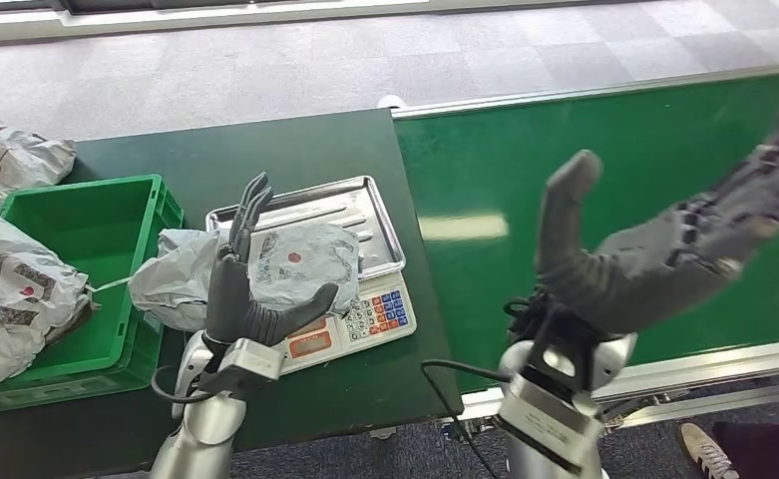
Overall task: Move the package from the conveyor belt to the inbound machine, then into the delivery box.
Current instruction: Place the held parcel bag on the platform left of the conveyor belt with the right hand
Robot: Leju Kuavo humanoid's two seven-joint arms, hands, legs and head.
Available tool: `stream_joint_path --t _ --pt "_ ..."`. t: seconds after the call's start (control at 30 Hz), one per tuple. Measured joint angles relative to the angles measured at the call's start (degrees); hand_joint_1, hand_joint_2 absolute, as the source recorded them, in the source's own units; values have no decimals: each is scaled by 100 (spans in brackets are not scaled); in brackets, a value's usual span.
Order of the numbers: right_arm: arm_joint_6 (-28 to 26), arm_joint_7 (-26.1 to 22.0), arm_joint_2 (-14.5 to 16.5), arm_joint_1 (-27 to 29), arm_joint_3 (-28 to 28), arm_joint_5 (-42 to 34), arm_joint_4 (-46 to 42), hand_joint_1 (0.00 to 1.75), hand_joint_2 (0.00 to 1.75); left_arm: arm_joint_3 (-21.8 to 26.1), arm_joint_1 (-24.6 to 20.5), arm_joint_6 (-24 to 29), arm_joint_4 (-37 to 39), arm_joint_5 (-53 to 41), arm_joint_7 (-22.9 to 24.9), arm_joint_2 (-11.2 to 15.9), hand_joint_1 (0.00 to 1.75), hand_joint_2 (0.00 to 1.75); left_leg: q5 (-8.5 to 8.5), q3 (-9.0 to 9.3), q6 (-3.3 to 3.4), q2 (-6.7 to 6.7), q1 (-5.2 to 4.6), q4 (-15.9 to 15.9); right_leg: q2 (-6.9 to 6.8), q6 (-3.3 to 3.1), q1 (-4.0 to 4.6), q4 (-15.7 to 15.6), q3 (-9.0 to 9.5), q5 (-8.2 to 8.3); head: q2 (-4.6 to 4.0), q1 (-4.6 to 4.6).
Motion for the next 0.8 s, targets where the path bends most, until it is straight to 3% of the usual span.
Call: stream_joint_path --t 0.17,0.23,0.33,0.57,0.8 --pt "-14 1 -9 233 43 403 -1403 0 175 6 -874 881 1428 -3403 1867 229 0 175 1 12 0 11 0 0 7 -4 -1 0 10 4 0 2" --pt "-10 20 -15 268 73 476 -1617 0 175 2 -1243 852 2126 -4203 2322 349 0 175 5 20 -2 22 0 -1 16 -9 -1 0 12 9 0 1" --pt "-3 10 -19 280 92 378 -1695 0 175 -105 -1707 360 3025 -4601 2746 503 0 175 10 27 -4 37 1 -1 33 -10 0 1 12 16 0 1" --pt "1 2 -22 271 125 236 -1655 0 175 -622 -2819 -576 4780 -4628 2850 785 0 175 -3 39 -2 29 2 -11 27 -10 -2 2 68 2 0 2" --pt "12 2 -22 263 131 232 -1518 0 175 -746 -3366 -941 5559 -4629 2696 873 0 175 -32 98 -4 49 8 -18 34 -12 -1 1 133 -19 0 2"
